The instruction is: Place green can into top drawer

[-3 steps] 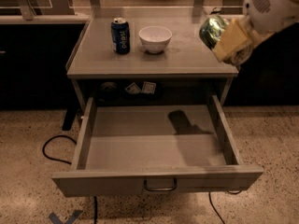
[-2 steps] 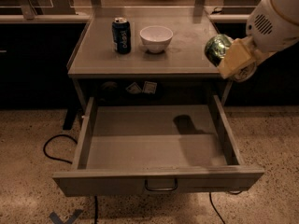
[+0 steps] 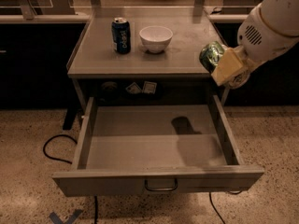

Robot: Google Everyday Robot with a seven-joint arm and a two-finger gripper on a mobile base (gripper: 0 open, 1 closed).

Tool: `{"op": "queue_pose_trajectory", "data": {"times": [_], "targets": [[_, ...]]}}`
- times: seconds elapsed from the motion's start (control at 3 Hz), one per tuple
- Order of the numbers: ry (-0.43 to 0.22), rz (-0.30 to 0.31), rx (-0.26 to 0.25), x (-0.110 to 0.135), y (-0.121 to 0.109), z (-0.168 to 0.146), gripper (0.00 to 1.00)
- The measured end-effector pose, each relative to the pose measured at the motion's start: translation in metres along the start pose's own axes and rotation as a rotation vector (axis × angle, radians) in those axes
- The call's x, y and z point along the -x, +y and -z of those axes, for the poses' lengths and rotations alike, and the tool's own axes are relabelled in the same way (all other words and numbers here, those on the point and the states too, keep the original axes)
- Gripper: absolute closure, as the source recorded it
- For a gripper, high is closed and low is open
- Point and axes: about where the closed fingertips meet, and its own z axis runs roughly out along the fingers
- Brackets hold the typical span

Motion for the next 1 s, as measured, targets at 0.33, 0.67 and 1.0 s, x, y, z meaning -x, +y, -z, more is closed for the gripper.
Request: {"op": "queue_pose_trajectory", "data": {"times": [0.33, 0.67, 1.0], "targets": [[0.012, -0.063, 0.053, -0.028, 0.020, -0.039, 1.00], [0.049, -0.160, 0.165, -0.068, 0.051, -0.108, 1.00], [0.099, -0.169, 0.177, -0.095, 0.060, -0.134, 1.00]]}}
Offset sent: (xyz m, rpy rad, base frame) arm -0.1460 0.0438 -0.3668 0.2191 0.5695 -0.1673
